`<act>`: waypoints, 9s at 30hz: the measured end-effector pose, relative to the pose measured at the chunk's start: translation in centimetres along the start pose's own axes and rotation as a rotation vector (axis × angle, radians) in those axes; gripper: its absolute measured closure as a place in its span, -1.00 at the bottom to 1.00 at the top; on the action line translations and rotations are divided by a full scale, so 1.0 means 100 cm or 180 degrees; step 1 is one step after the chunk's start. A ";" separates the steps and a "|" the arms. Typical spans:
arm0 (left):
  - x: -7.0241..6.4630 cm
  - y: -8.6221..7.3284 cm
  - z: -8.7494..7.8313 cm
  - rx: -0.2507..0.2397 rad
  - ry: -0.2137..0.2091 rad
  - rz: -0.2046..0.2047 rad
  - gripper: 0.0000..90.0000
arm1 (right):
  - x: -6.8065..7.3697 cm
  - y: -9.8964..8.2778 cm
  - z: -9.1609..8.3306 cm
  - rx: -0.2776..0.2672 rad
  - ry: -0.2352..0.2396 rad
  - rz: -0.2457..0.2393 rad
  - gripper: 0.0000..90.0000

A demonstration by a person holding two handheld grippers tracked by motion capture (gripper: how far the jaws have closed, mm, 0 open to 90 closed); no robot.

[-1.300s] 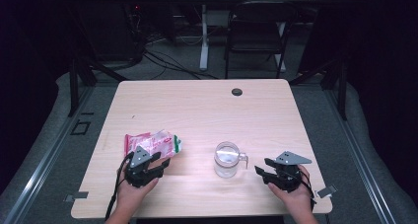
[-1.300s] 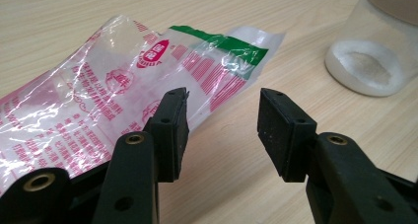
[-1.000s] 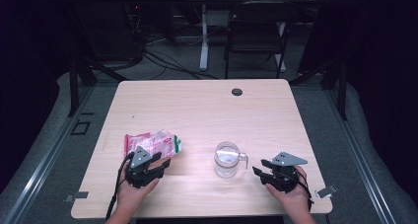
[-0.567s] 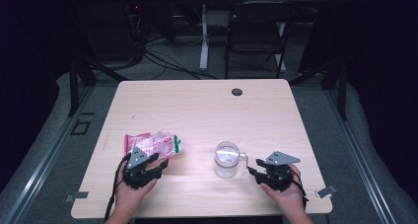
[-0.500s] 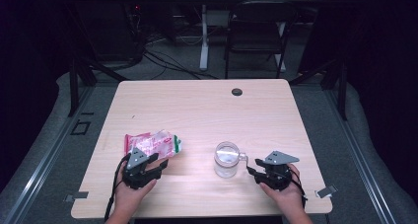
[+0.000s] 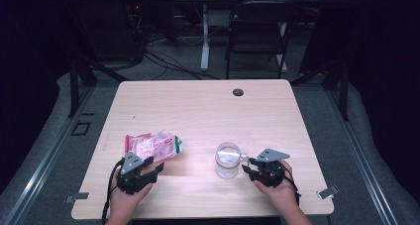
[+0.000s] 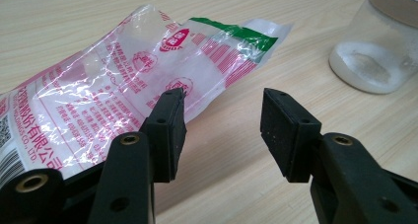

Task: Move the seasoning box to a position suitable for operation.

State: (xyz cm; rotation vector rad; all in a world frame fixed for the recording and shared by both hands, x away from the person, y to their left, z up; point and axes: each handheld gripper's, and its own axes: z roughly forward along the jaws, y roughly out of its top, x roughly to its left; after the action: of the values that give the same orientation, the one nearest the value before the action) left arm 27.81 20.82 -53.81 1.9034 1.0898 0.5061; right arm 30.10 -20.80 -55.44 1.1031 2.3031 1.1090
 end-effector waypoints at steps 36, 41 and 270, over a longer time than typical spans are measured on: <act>0.000 -0.005 -0.007 0.0008 0.0047 -0.0012 0.15 | 0.000 0.007 0.014 0.0085 -0.0017 -0.0054 0.65; -0.001 -0.005 -0.007 0.0014 0.0040 -0.0004 0.15 | 0.000 0.007 0.013 0.0100 -0.0020 -0.0107 0.67; -0.113 0.075 0.034 0.0039 -0.1185 0.0450 0.73 | 0.068 0.037 -0.061 -0.0225 0.0270 0.0254 0.11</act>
State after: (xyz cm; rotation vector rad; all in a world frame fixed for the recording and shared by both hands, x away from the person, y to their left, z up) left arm 27.78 7.79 -48.64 1.9941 0.7216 0.2081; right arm 23.97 -17.16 -48.62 1.1510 2.2818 1.2805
